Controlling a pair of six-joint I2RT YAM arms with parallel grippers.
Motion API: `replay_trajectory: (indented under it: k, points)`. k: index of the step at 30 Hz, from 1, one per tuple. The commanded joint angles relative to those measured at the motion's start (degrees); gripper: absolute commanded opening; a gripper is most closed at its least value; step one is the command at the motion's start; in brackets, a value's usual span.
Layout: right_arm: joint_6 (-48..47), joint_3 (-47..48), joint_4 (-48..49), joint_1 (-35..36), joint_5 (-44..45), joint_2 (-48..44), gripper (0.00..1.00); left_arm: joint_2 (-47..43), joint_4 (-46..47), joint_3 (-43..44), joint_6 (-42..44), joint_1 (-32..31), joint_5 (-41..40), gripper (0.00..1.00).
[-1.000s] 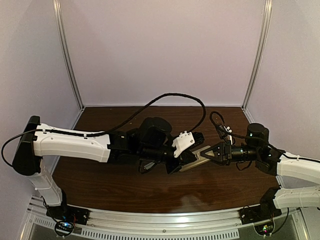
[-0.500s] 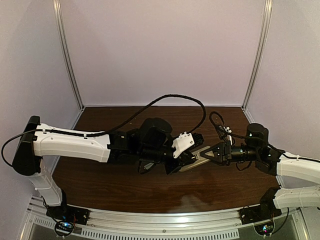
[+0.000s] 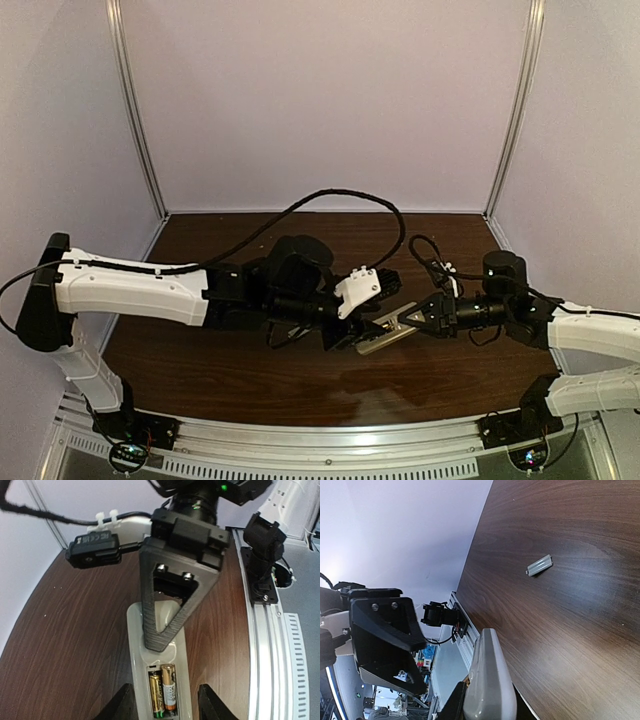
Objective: Load the batteries into the remote control
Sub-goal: Place the battery in the battery compartment, then pick up the battery from the battery compartment.
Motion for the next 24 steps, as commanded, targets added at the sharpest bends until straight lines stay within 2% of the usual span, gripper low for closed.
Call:
replay_trajectory:
  k: [1,4,8,12,24]
  points:
    - [-3.57,1.62,-3.79,0.38,-1.98,1.86,0.0,-7.71,3.07,-5.65,8.24,0.13,6.13,0.45]
    - [-6.25,2.32,-7.24,0.54,-3.42,2.46,0.0,-10.38,1.54,-8.8,17.54,0.18,11.13,0.44]
    - [-7.59,3.19,-8.71,0.89,-6.9,3.8,0.0,-11.88,-1.55,-11.16,25.91,0.05,16.21,0.43]
    - [-8.7,4.63,-9.85,2.11,-8.62,5.56,0.0,-10.83,-5.61,-10.03,32.09,-1.98,13.25,0.39]
    - [-7.74,7.15,-8.13,8.09,-8.89,9.9,0.0,-5.5,-6.6,-5.68,35.76,-4.34,8.24,0.25]
